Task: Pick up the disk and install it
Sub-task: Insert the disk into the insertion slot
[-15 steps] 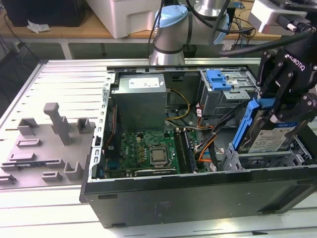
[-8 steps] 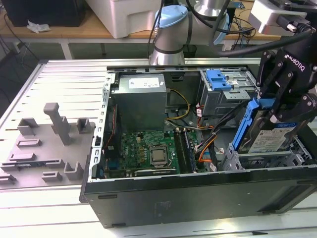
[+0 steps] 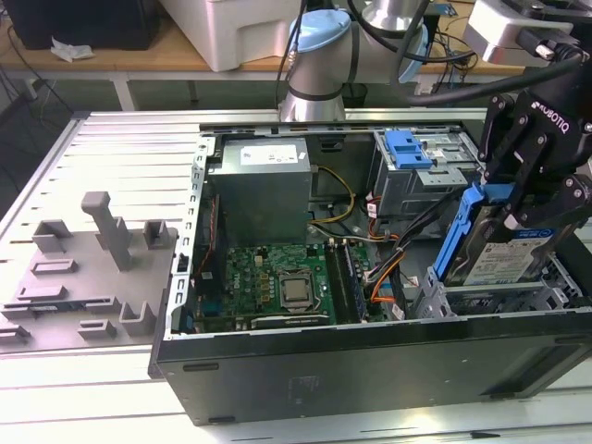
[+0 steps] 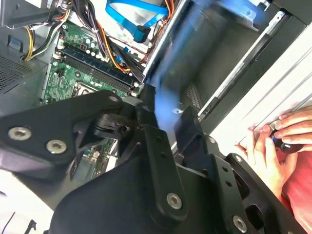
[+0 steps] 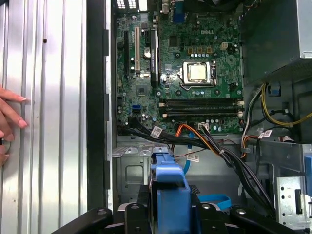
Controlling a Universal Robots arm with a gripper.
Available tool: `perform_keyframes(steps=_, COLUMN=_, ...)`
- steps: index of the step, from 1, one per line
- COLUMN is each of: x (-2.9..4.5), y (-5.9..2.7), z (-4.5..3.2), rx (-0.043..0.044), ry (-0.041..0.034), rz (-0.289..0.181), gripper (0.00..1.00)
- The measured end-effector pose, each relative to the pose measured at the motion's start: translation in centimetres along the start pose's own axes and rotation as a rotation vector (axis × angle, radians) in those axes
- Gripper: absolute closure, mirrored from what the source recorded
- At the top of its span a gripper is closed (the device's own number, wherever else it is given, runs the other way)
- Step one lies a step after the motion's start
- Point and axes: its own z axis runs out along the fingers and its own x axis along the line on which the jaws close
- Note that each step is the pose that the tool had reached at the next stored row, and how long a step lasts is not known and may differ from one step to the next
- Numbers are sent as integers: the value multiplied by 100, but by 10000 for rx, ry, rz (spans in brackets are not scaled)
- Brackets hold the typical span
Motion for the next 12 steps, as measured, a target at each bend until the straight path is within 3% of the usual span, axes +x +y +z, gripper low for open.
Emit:
perform_keyframes(steps=1, x=0, y=0, z=0, rx=0, ry=0, rz=0, gripper=56)
perform_keyframes(steps=12, x=0, y=2, z=0, rx=1, ry=0, rz=0, gripper=56)
